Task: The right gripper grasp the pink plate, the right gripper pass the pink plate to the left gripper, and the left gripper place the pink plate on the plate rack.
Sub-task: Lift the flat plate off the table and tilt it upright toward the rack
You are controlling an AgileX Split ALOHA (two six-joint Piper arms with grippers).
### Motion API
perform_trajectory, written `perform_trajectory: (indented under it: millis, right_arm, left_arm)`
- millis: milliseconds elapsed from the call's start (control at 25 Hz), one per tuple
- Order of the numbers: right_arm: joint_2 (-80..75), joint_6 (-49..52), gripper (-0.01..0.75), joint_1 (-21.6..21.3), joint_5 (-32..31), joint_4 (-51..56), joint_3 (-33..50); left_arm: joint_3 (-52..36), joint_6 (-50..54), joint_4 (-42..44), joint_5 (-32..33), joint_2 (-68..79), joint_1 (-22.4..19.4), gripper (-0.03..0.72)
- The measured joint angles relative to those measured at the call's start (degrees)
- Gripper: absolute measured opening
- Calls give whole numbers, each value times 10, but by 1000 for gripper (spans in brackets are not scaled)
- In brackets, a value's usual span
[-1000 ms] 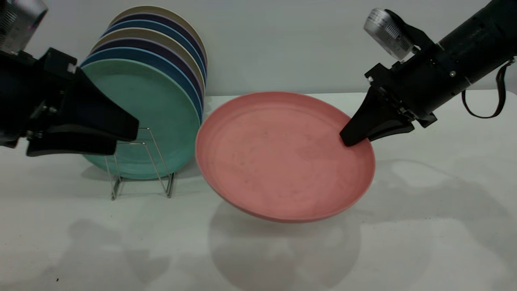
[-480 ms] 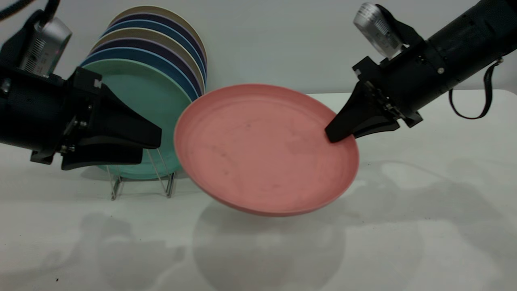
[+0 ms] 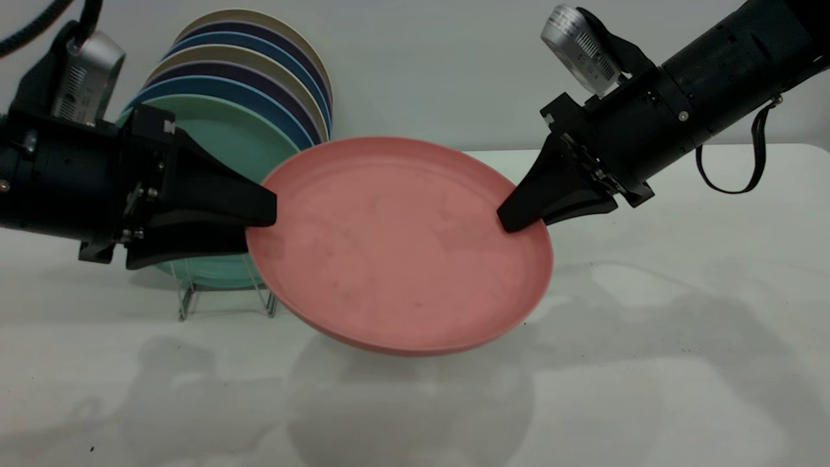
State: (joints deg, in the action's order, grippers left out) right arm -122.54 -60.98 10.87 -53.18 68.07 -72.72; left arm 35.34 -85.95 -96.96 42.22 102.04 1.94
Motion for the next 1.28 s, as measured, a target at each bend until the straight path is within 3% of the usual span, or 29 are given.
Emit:
perform_trajectory:
  millis: [440,600,720,960,1120,1280]
  right_arm:
    - [0,-28,21,23,-27,50,0]
    - [0,-36,23,23,-38,60,0]
    - [0,-44,25,22,-41,60,0]
    - [0,-49,48,22,-47,62,0]
    - [0,-49,115,22,-51,66,0]
    - [0,-49,269,22,-52,65,0]
  left_arm:
    - [5,-27,-35,59,55,0,412]
    - [5,-28,-36,91,60,0,313]
    - [5,-22,-42,95,60,-1,176]
    - [5,-22,-41,92,63,-4,168]
    - [5,-24,-41,92,63,-4,164]
    - [5,-26,-39,95,63,-4,157]
